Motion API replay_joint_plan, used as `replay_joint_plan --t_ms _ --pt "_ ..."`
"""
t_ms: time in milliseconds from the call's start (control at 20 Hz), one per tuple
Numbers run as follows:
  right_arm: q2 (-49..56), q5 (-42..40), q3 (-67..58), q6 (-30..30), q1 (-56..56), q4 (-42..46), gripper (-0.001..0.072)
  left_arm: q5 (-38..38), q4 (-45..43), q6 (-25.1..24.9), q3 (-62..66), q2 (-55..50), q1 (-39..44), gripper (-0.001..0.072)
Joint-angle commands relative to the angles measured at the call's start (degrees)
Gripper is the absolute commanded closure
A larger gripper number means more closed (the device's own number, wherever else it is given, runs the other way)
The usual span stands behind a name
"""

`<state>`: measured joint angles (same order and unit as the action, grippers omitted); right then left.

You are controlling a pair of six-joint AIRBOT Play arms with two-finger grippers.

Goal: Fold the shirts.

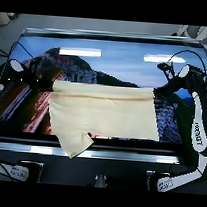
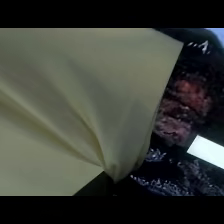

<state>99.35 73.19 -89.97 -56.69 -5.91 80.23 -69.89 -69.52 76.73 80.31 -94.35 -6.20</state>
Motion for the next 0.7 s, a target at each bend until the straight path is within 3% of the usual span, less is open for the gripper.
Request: replay_joint_plan --t_ms 0,100,150,250,300,400,500,600,650 --pt "1.7 7.7 0.8 0.8 0.0 0.6 0.0693 -5.2 -1.5 1.3 -6.2 0.2 0.0 0.0687" --pt "2.3 7.7 0.8 -0.2 0.0 0.0 0.0692 -4.9 -0.6 1.3 -7.5 0.2 0.2 0.0687" --pt "2.4 7.0 0.8 -1.4 0.0 -0.2 0.0679 -4.9 0.9 1.2 -7.2 0.2 0.1 0.0641" --pt "2.1 8.0 -0.5 -2.6 0.0 -0.2 0.0300 -6.8 3.6 2.0 -4.4 0.3 -0.7 0.0314" --pt "1.7 10.8 -2.0 -2.0 -0.1 0.0 0.0177 -8.6 3.7 3.3 -1.9 0.7 -1.4 0.0277" --pt "-0.3 16.9 -3.2 0.0 -1.8 0.4 0.0151 -12.2 3.7 3.5 1.8 3.0 -3.5 0.0278" --pt "-2.2 22.4 -2.1 -1.4 -5.4 -0.1 0.0186 -13.9 3.3 5.4 0.3 7.3 -5.8 0.0285" --pt "-5.9 22.5 5.2 -1.4 -8.2 0.2 0.0196 -13.3 2.8 5.3 -8.9 13.2 -6.7 0.0285" --pt "-8.3 20.0 10.2 -0.7 -9.0 -0.1 0.0242 -12.0 2.6 5.3 -15.9 16.3 -6.7 0.0285"
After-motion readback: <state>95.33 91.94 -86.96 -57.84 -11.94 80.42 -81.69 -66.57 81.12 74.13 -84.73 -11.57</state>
